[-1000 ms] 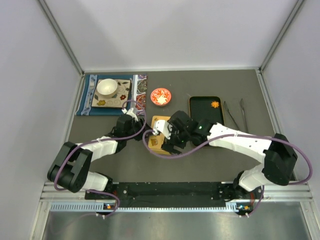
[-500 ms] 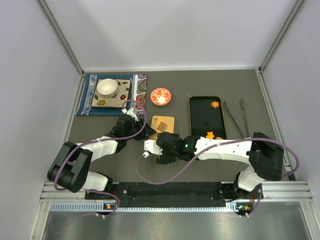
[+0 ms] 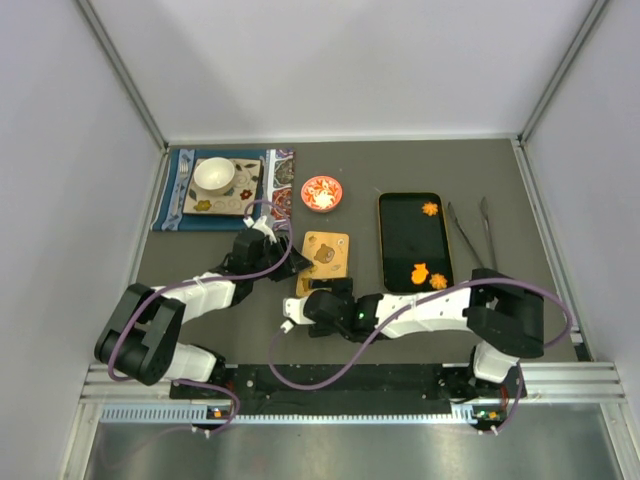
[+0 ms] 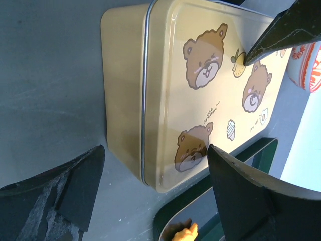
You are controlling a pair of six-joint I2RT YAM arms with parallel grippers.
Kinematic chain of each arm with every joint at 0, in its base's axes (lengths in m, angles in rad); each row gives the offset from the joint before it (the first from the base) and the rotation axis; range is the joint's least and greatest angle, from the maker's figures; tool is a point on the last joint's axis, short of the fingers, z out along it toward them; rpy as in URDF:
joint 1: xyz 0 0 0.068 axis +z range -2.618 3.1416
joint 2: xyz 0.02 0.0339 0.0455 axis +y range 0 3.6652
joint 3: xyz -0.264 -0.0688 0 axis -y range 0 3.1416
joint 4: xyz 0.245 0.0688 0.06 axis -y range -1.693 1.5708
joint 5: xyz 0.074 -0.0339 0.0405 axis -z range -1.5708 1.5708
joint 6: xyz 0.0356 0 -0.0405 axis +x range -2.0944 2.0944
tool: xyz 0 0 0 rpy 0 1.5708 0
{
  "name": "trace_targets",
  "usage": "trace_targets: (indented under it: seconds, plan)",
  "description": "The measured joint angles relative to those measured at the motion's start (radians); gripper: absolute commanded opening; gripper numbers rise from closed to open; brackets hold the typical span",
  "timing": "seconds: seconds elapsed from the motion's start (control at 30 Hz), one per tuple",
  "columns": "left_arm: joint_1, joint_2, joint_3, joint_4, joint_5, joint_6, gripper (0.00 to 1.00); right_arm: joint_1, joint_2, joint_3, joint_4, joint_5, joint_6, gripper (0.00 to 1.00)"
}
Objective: Pack the cookies
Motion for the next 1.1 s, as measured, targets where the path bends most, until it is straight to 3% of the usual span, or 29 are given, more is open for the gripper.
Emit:
trace_targets:
  seconds: [0.43, 1.1]
  plan:
    - [0.0, 0.0, 0.0, -0.002, 0.002, 0.0, 0.55, 0.044, 0.022, -0.049, 0.098, 0.118, -0.009, 0.67]
    - [0.005, -0.001, 0.002, -0.038, 0.009, 0.001, 0.64, 0.055, 0.019, -0.063, 0.119, 0.135, -0.013, 0.56]
